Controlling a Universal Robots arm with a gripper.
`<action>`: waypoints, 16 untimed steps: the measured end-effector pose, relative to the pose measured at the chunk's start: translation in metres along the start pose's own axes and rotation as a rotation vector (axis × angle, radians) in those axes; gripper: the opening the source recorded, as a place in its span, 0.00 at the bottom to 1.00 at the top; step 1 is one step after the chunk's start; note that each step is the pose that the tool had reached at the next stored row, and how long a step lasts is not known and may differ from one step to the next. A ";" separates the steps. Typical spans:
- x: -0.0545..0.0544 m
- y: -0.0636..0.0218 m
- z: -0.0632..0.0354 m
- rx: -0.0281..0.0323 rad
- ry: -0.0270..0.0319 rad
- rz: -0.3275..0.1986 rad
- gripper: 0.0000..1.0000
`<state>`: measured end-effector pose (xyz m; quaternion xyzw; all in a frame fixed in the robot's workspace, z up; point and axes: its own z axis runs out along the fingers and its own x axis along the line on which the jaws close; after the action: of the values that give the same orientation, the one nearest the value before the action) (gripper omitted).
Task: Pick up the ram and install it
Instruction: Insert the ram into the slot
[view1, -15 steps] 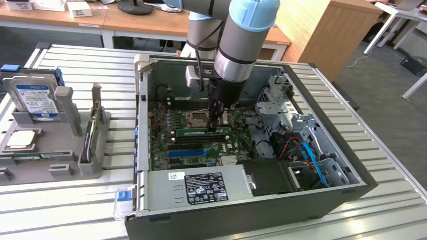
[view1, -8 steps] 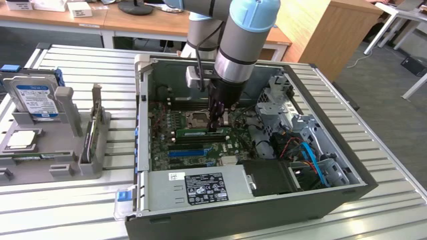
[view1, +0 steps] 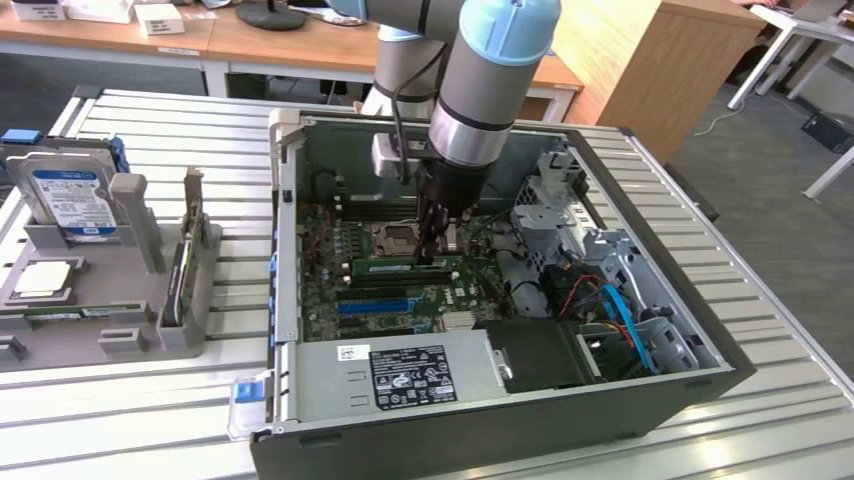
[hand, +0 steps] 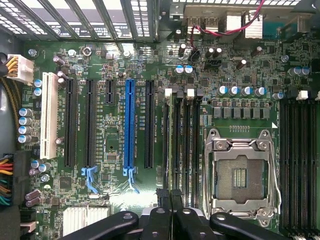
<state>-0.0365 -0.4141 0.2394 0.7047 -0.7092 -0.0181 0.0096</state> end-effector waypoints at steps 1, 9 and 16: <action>0.000 0.0000 0.0001 -0.0001 0.0000 0.000 0.12; 0.000 -0.0001 0.0010 0.0001 -0.0004 0.000 0.12; 0.000 -0.0001 0.0017 0.0000 -0.0004 0.000 0.12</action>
<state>-0.0364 -0.4141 0.2378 0.7047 -0.7092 -0.0182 0.0095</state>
